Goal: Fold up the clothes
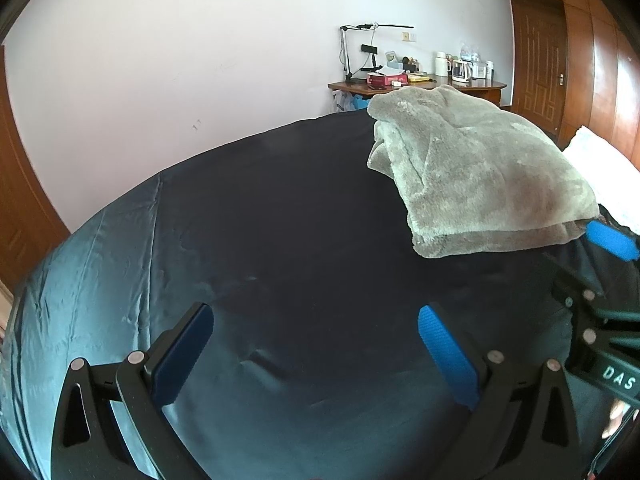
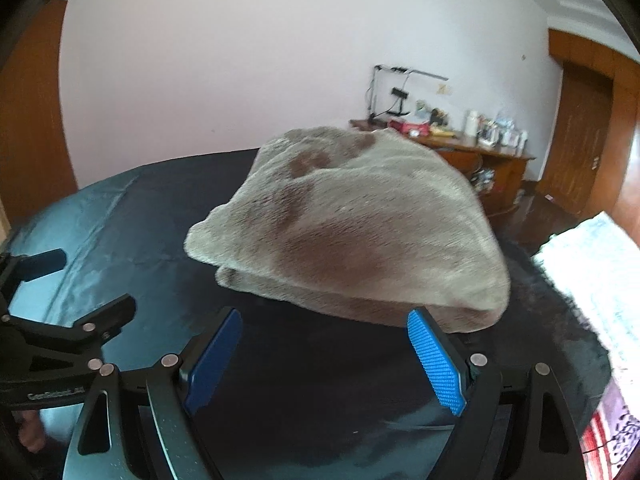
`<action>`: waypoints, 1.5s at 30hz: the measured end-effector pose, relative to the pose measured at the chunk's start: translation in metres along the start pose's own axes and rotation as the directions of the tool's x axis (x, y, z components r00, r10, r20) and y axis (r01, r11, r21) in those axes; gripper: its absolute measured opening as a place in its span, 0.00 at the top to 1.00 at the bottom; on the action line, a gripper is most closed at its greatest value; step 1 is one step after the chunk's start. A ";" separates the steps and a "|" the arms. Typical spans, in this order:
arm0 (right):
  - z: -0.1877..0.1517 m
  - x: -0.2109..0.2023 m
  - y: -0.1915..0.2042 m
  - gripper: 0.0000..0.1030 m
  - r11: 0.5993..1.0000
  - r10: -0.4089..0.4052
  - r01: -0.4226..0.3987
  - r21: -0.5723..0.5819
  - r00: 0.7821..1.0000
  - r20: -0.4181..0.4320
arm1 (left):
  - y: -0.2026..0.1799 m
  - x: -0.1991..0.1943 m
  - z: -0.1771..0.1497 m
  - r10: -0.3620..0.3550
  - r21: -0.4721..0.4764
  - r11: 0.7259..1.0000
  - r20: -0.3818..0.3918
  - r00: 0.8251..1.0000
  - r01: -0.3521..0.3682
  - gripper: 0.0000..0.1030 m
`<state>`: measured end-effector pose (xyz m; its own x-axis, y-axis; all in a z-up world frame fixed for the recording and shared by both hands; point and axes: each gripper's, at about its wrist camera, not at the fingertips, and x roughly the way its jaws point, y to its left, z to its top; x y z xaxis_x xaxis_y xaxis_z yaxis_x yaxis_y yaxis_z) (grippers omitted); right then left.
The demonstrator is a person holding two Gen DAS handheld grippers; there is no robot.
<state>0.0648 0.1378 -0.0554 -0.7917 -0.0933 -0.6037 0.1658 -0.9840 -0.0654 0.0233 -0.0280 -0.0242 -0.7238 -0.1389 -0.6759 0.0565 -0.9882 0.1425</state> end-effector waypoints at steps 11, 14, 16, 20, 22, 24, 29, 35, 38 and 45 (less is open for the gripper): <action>0.001 -0.004 -0.005 0.15 0.998 -0.065 0.066 -0.007 0.998 0.022 | 0.002 0.003 0.001 -0.011 -0.018 1.000 -0.012 1.000 0.011 0.00; 0.001 -0.005 -0.005 0.15 0.998 -0.064 0.064 -0.009 0.998 0.021 | 0.000 0.003 0.001 -0.013 -0.011 1.000 -0.012 1.000 0.013 0.00; 0.001 -0.005 -0.004 0.15 0.998 -0.063 0.063 -0.011 0.998 0.021 | -0.001 0.003 0.000 -0.015 -0.005 1.000 -0.012 1.000 0.015 0.00; 0.000 -0.006 -0.004 0.15 0.998 -0.061 0.061 -0.014 0.998 0.020 | -0.003 0.003 0.000 -0.015 0.002 1.000 -0.013 1.000 0.015 0.00; 0.000 -0.007 -0.004 0.15 0.998 -0.059 0.060 -0.015 0.998 0.020 | -0.004 0.002 0.000 -0.016 0.003 1.000 -0.012 1.000 0.016 0.00; 0.001 -0.007 -0.004 0.15 0.998 -0.060 0.060 -0.012 0.998 0.019 | -0.004 0.003 0.000 -0.017 0.004 1.000 -0.012 1.000 0.017 0.00; 0.000 -0.006 -0.004 0.15 0.998 -0.058 0.058 -0.012 0.998 0.016 | -0.004 0.003 -0.001 -0.018 0.004 1.000 -0.018 1.000 0.018 0.00; 0.001 -0.005 -0.002 0.15 1.000 -0.026 0.026 -0.001 1.000 -0.006 | -0.002 0.001 0.001 -0.010 0.012 1.000 -0.022 1.000 0.011 0.00; 0.003 0.001 0.002 0.15 0.998 0.059 -0.057 0.027 0.997 -0.052 | 0.012 -0.006 0.001 0.033 0.013 0.999 -0.013 0.999 -0.033 0.00; 0.007 0.024 0.057 0.15 0.965 0.258 -0.262 0.000 0.950 -0.178 | 0.088 -0.012 -0.014 0.159 -0.104 0.981 -0.049 0.986 -0.164 0.00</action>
<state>0.0515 0.0782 -0.0678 -0.6046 -0.3155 -0.7314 0.3674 -0.9252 0.0954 0.0462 -0.1147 -0.0137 -0.6714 -0.2976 -0.6788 0.2456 -0.9534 0.1750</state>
